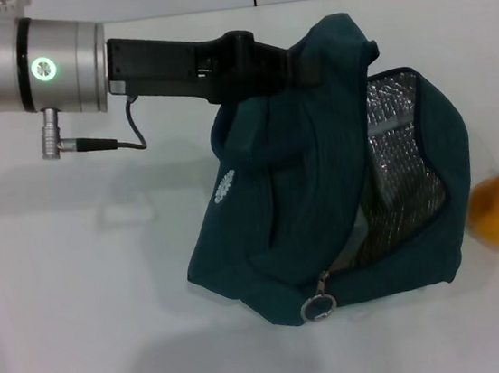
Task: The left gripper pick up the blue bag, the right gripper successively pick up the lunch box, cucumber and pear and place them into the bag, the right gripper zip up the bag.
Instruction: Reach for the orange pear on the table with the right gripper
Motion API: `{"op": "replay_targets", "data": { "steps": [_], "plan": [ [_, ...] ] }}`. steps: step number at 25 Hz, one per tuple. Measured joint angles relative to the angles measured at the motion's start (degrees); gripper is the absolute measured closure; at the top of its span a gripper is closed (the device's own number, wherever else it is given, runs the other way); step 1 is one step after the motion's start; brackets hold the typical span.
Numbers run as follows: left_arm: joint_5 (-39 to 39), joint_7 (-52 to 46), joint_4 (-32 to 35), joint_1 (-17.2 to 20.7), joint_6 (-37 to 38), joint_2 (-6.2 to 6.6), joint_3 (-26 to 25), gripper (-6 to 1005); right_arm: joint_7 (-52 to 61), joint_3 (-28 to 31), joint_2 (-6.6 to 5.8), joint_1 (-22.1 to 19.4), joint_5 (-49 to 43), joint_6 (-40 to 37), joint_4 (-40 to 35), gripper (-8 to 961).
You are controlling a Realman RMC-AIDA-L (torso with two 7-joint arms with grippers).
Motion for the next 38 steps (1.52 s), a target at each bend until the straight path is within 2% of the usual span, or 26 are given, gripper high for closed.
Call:
{"op": "replay_targets", "data": {
  "steps": [19, 24, 31, 38],
  "plan": [
    [-0.03, 0.21, -0.71, 0.23, 0.01, 0.11, 0.00, 932, -1.33, -1.56, 0.25, 2.14, -0.13, 3.09, 3.99, 329],
    [-0.03, 0.23, -0.78, 0.25, 0.07, 0.07, 0.00, 932, -1.38, -2.86, 0.65, 2.62, -0.13, 4.94, 4.19, 488],
    [-0.03, 0.25, -0.79, 0.25, 0.10, 0.02, 0.00, 932, -1.33, -2.98, 0.67, 2.67, -0.12, 5.49, 4.18, 605],
    [-0.03, 0.26, -0.79, 0.22, 0.10, 0.01, 0.00, 932, -1.31, -2.70, 0.67, 2.67, 0.30, 5.49, 4.13, 604]
  ]
}}
